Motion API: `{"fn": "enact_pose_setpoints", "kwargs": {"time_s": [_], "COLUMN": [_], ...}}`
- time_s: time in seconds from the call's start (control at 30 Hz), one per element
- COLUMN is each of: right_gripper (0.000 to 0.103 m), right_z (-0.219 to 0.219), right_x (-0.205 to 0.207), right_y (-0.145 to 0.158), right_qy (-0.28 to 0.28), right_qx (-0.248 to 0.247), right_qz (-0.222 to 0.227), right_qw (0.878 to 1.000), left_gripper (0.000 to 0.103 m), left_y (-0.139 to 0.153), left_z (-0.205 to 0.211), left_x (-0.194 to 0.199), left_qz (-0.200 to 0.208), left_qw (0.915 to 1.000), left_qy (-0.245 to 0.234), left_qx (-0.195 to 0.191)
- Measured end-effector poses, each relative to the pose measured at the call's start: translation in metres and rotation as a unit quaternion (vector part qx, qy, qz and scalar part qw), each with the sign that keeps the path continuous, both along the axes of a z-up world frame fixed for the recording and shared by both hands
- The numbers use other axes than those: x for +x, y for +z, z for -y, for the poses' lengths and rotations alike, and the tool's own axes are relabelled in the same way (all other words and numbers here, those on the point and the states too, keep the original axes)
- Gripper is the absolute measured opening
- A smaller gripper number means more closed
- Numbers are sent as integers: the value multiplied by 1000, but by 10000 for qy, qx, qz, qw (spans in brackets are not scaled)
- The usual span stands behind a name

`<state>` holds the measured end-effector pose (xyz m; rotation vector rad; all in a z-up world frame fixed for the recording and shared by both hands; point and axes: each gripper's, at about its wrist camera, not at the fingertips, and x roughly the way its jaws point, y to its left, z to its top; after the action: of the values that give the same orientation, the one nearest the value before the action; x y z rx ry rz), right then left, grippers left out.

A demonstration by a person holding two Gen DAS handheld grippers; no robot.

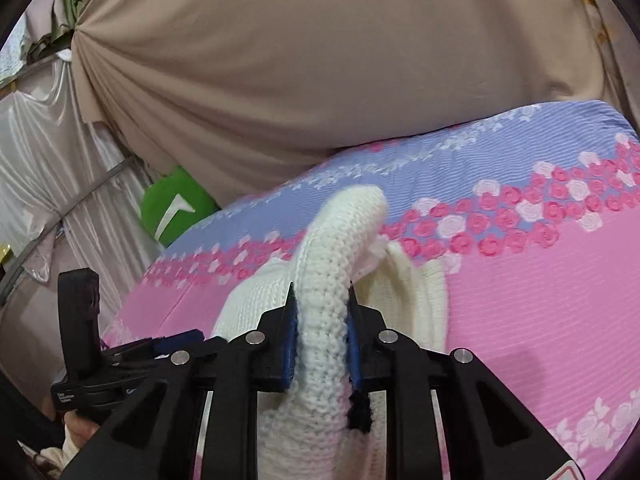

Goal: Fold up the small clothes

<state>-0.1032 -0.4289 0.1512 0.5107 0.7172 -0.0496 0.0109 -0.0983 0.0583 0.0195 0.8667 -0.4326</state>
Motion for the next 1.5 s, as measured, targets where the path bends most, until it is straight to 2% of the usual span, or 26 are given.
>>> {"fn": "enact_pose_setpoints", "kwargs": {"time_s": [0.07, 0.13, 0.2, 0.23, 0.33, 0.43, 0.47, 0.5, 0.53, 0.63, 0.73, 0.77, 0.83, 0.87, 0.9, 0.97, 1.03, 1.1, 1.13, 1.17, 1.23, 1.27, 1.3, 1.43, 1.5], "right_gripper": [21, 22, 29, 29, 32, 43, 46, 47, 47, 48, 49, 48, 18, 12, 12, 11, 10, 10, 9, 7, 11, 18, 28, 38, 48], "right_z": [9, 16, 13, 10, 2, -1, -1, -3, -6, -16, -28, -31, -35, -38, -42, -45, -41, -36, -33, -31, -29, -28, -26, -10, -2], "right_x": [17, 7, -9, -16, -42, -71, -82, -88, -93, -103, -101, -98, -93, -95, -102, -114, -117, -106, -106, -110, -114, -116, -118, -116, -100], "right_y": [-43, -44, -24, -16, -4, -11, -16, -20, -26, -39, -44, -45, -39, -29, -13, 3, -10, -53, -67, -66, -52, -45, -37, -7, 3], "right_qy": [-54, -96, -167, -174, -118, -103, -130, -146, -136, -32, -3, 10, 90, 180, 232, 265, 35, -307, -263, -306, -341, -349, -339, -327, -321], "right_qx": [36, 430, 376, 334, 415, 680, 846, 962, 1065, 1361, 1240, 1171, 1081, 1084, 1064, 1011, 732, 253, 488, 582, 620, 607, 609, 735, 713], "right_qz": [-827, -616, -377, -259, -75, -65, -76, -100, -126, -193, -256, -243, -214, -47, 248, 479, 139, -799, -789, -680, -586, -539, -488, -1, 148], "right_qw": [9966, 9971, 9984, 9990, 9990, 9976, 9963, 9952, 9941, 9905, 9919, 9928, 9939, 9939, 9937, 9934, 9972, 9960, 9953, 9955, 9958, 9961, 9964, 9968, 9968], "left_gripper": [67, 67, 67, 67, 67, 66, 68, 75, 77, 77, 77, 77, 71, 70, 67, 66, 66, 66, 66, 66, 63, 62, 61, 66, 66], "left_y": [-6, -12, -15, -16, -14, -5, -1, 1, 2, -4, -24, -34, -48, -51, -52, -49, -51, -55, -55, -55, -47, -40, -29, 11, 18], "left_z": [4, 7, 8, 8, 7, 0, -6, -10, -14, -24, -30, -31, -36, -38, -40, -39, -39, -40, -40, -40, -41, -42, -44, -41, -31], "left_x": [3, 6, 6, 6, 5, -7, -16, -23, -32, -61, -70, -66, -57, -54, -54, -60, -63, -62, -61, -62, -65, -67, -71, -73, -63], "left_qz": [-15, -94, -144, -133, -125, -143, -162, -189, -227, -367, -574, -670, -859, -923, -935, -764, -699, -736, -774, -775, -752, -738, -637, -62, 74], "left_qw": [9999, 9998, 9997, 9997, 9997, 9998, 9996, 9992, 9986, 9962, 9955, 9955, 9949, 9945, 9943, 9946, 9940, 9937, 9936, 9936, 9938, 9941, 9952, 9983, 9985], "left_qy": [23, 18, 16, 38, 42, -82, -210, -337, -479, -794, -717, -586, -420, -409, -413, -430, -449, -464, -456, -446, -475, -513, -565, -556, -523], "left_qx": [103, 146, 195, 205, 205, 98, 28, -32, -80, 27, 211, 338, 318, 271, 291, 556, 707, 713, 685, 689, 670, 605, 488, 190, 167]}}
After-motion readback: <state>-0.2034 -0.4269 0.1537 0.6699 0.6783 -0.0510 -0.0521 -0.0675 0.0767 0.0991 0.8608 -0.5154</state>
